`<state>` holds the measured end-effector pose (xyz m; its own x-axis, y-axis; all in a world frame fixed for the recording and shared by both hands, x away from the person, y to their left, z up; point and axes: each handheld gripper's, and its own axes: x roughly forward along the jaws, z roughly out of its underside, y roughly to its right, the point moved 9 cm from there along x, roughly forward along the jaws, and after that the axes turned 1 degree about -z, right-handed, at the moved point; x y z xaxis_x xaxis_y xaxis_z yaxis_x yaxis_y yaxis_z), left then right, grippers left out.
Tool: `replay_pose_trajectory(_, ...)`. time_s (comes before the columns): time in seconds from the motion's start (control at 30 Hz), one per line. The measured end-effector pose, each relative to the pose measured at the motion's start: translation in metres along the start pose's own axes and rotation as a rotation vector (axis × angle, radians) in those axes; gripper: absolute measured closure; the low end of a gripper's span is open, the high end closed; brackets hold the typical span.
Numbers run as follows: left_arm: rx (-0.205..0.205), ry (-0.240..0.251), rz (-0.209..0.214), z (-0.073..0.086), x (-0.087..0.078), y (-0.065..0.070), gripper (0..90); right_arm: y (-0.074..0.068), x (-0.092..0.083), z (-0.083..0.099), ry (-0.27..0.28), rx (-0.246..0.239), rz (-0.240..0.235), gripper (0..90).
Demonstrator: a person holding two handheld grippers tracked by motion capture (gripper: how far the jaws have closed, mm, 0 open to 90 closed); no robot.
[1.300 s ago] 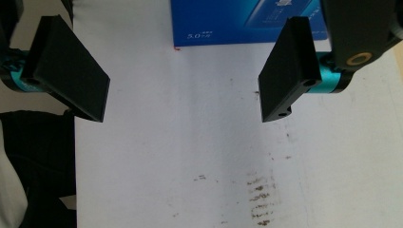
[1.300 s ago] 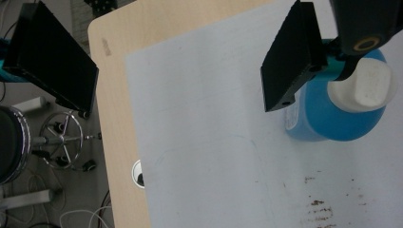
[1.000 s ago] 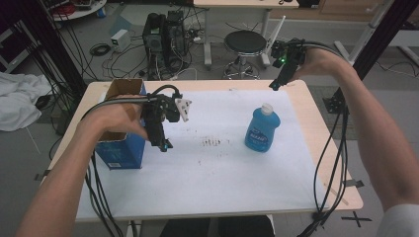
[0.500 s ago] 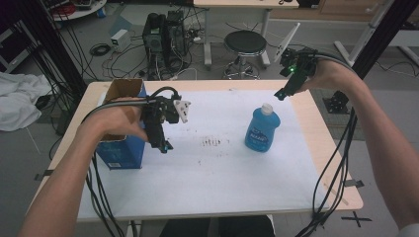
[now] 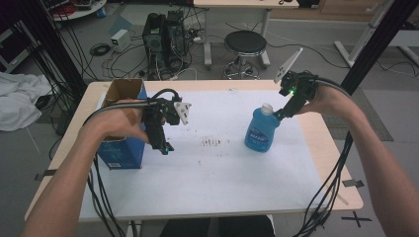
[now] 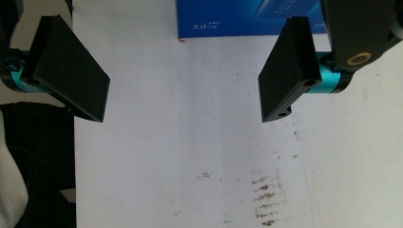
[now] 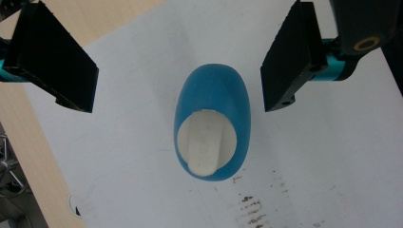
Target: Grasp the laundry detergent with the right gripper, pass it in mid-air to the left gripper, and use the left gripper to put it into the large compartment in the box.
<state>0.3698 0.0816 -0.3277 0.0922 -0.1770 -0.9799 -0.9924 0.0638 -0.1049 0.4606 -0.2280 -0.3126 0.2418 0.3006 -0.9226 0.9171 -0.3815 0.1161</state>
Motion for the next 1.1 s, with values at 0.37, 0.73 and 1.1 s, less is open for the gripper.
replay_pose_trajectory(0.37,-0.002,0.001,0.005,0.002,0.0,0.0,17.6,-0.011,0.048,0.023,0.067,0.096,-0.033,11.5)
replay_pose_trajectory(0.73,0.004,-0.001,0.015,0.001,0.004,0.0,17.7,-0.02,0.07,0.026,0.143,0.15,-0.062,11.5)
replay_pose_trajectory(1.1,0.007,-0.008,0.014,0.005,0.006,-0.001,17.7,-0.022,0.084,0.026,0.214,0.184,-0.071,11.5)
